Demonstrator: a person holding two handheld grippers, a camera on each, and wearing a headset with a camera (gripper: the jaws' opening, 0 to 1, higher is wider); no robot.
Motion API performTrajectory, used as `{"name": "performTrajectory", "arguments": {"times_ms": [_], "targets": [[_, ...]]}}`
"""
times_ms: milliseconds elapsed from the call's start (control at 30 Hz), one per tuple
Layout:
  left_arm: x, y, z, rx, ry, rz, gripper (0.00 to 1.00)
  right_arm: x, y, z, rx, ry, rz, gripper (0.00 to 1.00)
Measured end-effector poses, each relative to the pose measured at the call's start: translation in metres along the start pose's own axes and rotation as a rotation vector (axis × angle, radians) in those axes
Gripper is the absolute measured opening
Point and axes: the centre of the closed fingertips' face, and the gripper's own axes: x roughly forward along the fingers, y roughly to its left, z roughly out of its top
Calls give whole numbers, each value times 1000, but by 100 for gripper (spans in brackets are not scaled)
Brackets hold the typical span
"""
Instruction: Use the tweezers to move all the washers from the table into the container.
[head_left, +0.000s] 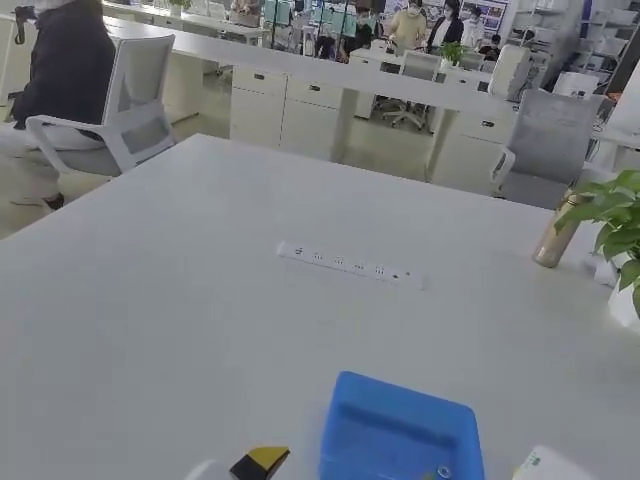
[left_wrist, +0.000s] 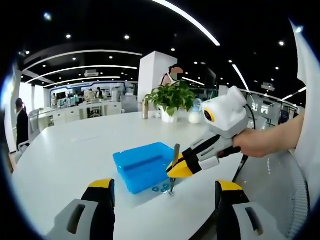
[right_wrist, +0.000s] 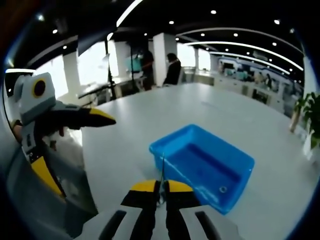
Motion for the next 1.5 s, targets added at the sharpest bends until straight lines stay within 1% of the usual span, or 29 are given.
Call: {"name": "performTrajectory", "arguments": {"times_ms": [67,167,333,433,500,767,900,1033,1267,1367,1400,1433,1500], "targets": [[0,0,0,-2,-1,1,83,-3,-3,3,19,-11,-3,2],[0,0,1,-3,-5,-1,83,-8,-7,9,26,-24,-13,2],[0,0,1,-5,-6,-4,83,-19,-13,26,50,-64,-19,2],[-1,0,1,-6,-6,-6,83,-24,-14,35,54,-82,-25,2],[0,0,1,-6,-7,-7,83,-28,-12,42,58,-95,-25,2],[0,0,0,-7,-7,-8,83,-36,-19,60,48,-126,-35,2],[0,1,0,-8,-7,-4,83,-36,-31,65,41,-133,-42,2],[0,1,0,-9,-7,-1,83,-35,-38,71,39,-138,-42,2],[0,2,0,-12,-7,3,83,-30,-54,76,27,-127,-53,2],[0,3,0,-15,-8,6,83,-26,-61,76,23,-115,-57,2],[0,2,2,-20,-15,-1,84,-25,-63,75,23,-111,-57,2],[0,-1,5,-27,-32,-14,84,-23,-64,75,23,-107,-58,2],[0,-1,5,-28,-33,-13,84,-20,-70,72,24,-96,-59,2]]}}
